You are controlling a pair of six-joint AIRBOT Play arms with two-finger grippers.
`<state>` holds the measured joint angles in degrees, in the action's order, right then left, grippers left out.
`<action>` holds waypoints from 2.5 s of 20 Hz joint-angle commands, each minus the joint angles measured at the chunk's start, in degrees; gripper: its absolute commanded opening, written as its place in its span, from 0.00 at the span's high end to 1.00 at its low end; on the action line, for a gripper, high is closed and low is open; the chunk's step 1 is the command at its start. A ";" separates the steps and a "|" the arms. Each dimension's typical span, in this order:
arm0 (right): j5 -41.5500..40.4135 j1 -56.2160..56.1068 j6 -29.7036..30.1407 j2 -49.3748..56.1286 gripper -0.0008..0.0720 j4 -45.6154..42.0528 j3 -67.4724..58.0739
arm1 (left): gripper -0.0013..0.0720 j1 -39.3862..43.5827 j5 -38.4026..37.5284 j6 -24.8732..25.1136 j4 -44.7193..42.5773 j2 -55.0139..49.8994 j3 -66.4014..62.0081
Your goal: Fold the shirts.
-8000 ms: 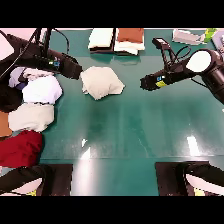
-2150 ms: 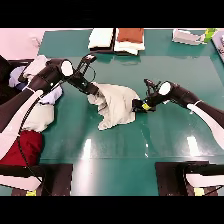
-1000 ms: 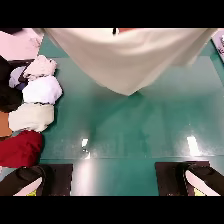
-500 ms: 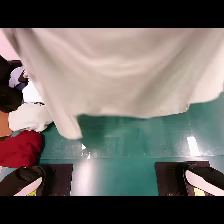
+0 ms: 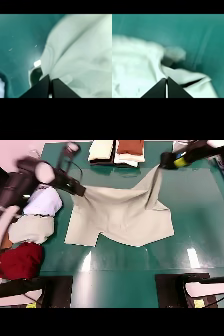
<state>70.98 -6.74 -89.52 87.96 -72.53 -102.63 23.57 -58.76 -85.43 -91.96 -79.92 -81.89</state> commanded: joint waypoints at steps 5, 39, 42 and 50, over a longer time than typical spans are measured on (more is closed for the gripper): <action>-1.84 -2.71 0.07 8.74 0.69 0.74 -0.92 | 0.54 -3.89 4.66 -2.95 -1.27 -8.37 1.84; 10.10 6.29 -6.62 -25.83 0.55 -5.27 41.18 | 0.95 -16.41 -5.46 9.51 17.70 -7.76 5.75; 9.27 7.13 -11.26 -27.23 0.23 -4.98 52.00 | 0.95 -16.41 -5.79 9.46 17.77 -6.88 5.79; -6.12 -1.53 -20.44 -24.33 0.30 2.58 63.67 | 0.95 -16.41 -6.75 9.44 17.81 -6.88 5.79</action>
<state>69.49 -5.78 -106.28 61.95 -72.14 -41.60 7.18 -65.04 -75.96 -74.11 -86.89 -76.05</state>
